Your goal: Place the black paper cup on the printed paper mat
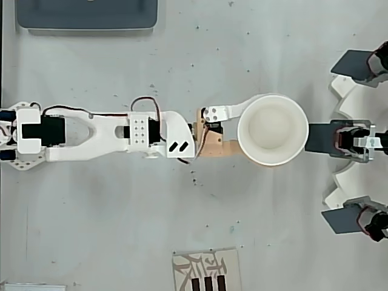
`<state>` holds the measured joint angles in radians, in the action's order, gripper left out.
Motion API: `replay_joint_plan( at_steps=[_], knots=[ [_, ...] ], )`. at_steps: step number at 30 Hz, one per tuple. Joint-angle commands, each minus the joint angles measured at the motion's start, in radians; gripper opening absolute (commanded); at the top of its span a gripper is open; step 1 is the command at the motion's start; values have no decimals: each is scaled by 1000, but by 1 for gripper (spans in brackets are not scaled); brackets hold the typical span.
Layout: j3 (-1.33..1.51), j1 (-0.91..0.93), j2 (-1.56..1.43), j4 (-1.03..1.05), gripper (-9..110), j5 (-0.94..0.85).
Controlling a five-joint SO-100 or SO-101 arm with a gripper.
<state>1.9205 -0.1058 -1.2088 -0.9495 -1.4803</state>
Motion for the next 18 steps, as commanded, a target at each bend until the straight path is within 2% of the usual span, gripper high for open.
replay_joint_plan(
  at_steps=[1,18],
  knots=[
    [-41,101,31,-66,15,-161],
    [-34,95,21,-66,15,-160]
  ],
)
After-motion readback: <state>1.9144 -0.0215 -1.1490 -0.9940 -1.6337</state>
